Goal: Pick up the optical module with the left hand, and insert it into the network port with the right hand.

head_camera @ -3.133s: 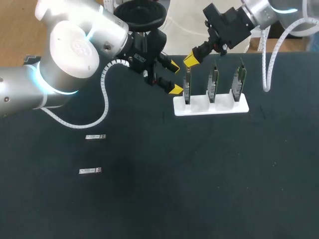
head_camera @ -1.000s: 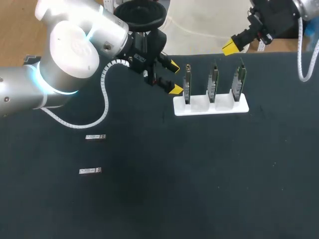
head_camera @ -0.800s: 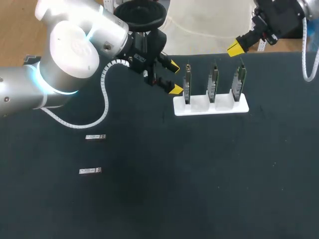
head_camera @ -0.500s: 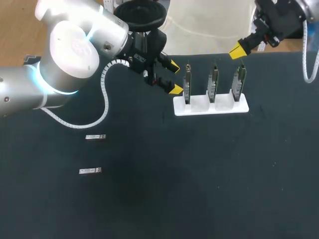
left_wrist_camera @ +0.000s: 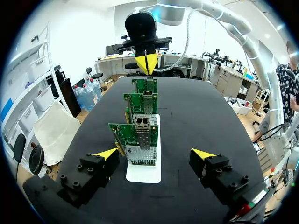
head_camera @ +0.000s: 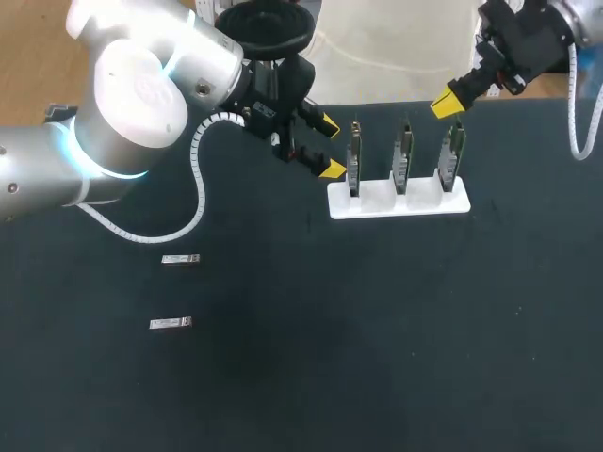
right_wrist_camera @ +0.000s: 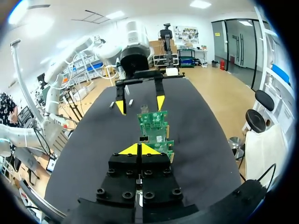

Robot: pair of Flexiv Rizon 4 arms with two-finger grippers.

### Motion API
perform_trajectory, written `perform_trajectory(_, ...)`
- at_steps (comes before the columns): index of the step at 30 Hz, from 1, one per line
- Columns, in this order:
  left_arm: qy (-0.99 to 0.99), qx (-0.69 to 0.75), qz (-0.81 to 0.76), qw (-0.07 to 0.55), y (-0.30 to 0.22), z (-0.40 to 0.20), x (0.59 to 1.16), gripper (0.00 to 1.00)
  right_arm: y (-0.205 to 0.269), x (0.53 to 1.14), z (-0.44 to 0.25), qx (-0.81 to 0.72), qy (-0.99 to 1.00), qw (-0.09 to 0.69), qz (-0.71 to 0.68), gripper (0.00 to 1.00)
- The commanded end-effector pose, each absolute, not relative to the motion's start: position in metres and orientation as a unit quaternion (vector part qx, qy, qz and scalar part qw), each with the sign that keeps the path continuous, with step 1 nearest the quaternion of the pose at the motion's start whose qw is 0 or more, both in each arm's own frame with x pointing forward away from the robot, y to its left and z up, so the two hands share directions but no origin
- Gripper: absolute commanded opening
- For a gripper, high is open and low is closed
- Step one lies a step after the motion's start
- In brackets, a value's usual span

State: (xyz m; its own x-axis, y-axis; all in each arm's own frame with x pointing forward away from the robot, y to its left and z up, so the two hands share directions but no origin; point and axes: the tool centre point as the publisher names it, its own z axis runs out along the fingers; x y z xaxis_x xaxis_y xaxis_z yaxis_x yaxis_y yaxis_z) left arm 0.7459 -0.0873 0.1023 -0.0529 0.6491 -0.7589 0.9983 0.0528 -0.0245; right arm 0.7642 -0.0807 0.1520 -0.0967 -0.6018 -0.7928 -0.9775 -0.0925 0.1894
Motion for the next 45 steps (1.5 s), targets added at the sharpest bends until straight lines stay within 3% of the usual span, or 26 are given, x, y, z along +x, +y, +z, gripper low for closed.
perform_trajectory(1, 0.664, 0.622, -0.294, 0.292, -0.088, 0.103, 0.747, 1.00, -0.077, 0.764, 0.153, -0.629, 0.630, 0.240, 0.387, 1.00)
perform_trajectory(22, 0.664, 0.633, -0.251, 0.309, -0.072, 0.121, 0.742, 1.00, -0.077, 0.764, 0.153, -0.629, 0.630, 0.240, 0.387, 1.00)
perform_trajectory(45, 0.754, 0.635, -0.070, 0.156, 0.083, 0.085, 0.661, 1.00, -0.077, 0.764, 0.153, -0.629, 0.630, 0.240, 0.387, 1.00)
